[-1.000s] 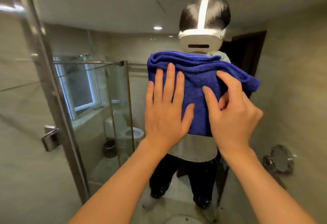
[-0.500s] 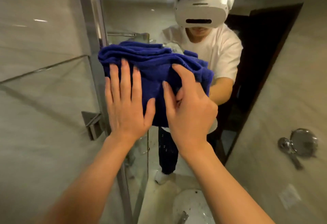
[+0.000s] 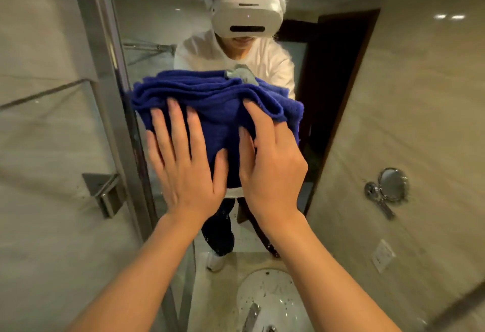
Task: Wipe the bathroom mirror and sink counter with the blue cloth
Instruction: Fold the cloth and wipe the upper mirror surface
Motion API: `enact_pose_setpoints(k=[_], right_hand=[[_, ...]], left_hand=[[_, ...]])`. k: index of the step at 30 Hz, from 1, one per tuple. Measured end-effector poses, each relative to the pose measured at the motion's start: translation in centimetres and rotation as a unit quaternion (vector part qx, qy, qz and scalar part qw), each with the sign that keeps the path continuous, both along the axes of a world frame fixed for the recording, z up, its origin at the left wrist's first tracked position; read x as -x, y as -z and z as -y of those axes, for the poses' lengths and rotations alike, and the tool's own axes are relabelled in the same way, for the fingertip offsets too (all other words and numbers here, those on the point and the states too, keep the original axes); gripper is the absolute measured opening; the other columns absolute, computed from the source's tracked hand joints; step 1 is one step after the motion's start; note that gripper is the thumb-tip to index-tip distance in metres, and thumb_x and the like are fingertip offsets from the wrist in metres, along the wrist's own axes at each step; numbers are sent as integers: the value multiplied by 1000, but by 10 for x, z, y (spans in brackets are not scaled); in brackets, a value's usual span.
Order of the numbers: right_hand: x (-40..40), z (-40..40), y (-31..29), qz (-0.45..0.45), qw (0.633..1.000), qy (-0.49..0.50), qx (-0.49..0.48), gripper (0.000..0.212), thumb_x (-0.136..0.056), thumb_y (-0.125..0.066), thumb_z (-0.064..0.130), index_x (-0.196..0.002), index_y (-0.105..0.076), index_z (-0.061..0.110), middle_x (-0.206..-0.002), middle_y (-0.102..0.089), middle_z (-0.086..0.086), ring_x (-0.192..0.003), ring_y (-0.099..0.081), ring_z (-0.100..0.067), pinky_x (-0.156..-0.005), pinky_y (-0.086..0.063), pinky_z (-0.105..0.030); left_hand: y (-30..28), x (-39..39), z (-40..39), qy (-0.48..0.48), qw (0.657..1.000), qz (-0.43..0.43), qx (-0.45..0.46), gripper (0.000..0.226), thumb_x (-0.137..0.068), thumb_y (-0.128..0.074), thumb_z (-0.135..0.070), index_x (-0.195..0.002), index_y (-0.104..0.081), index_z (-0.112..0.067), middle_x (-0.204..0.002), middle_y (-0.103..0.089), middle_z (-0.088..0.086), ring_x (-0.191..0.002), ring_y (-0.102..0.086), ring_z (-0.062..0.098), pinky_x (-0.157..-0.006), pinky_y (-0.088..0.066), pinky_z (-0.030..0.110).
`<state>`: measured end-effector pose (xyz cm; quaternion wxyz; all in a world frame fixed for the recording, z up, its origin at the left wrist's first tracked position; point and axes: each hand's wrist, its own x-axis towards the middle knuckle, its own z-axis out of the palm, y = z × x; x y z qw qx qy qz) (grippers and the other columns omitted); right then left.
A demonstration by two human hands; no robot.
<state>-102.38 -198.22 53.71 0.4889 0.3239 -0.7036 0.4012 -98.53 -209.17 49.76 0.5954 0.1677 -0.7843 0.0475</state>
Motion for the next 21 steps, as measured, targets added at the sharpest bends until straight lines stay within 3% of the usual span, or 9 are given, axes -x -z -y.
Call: enact_pose_setpoints(k=[3,7,10,14,18,21], right_hand=[[13,-30,8,29,999,23,-4,34,-100,-48,25,-133,-44,26,-103,-65,-4,-79,-62,-22,-65,-52,-38],[34,-73,25,116,989,27,89,36,-98,-49,22,-133,-43,24,-102,-62,-10,-82,-59,-25,-70,-49,-41],[35,-70,30,130,984,19,122,39,-97,-50,22,-135,-41,22,-116,-58,-13,-94,-59,-33,-80,-49,-49],[16,-44,20,107,993,-4,57,46,-93,-57,36,-135,-41,22,-114,-59,-14,-95,-58,-30,-82,-49,-48],[13,-43,19,63,998,-13,5,47,-92,-63,27,-134,-45,20,-113,-61,-12,-96,-58,-28,-80,-49,-43],[24,-61,22,61,998,-16,-10,46,-93,-62,25,-135,-45,21,-103,-60,-9,-87,-57,-27,-76,-49,-44]], left_hand=[[5,16,-29,35,999,11,7,69,-102,-35,-41,-154,-10,-4,-162,-8,14,-149,-9,40,-122,-4,48],[4,38,-73,87,992,67,68,72,-102,-37,-44,-155,-4,-9,-161,-8,11,-150,0,29,-123,2,43],[5,41,-74,82,990,75,82,75,-102,-38,-44,-156,0,-8,-162,-6,9,-150,1,28,-123,1,43],[16,26,-50,57,997,42,27,74,-103,-31,-46,-156,-1,-3,-162,-8,14,-152,3,31,-123,1,45],[22,25,-46,31,999,17,-11,72,-103,-33,-42,-154,-9,3,-160,-13,22,-149,-5,40,-123,-1,49],[24,34,-64,35,999,12,-25,73,-102,-33,-41,-155,-6,1,-159,-13,24,-150,-1,38,-122,-2,49]])
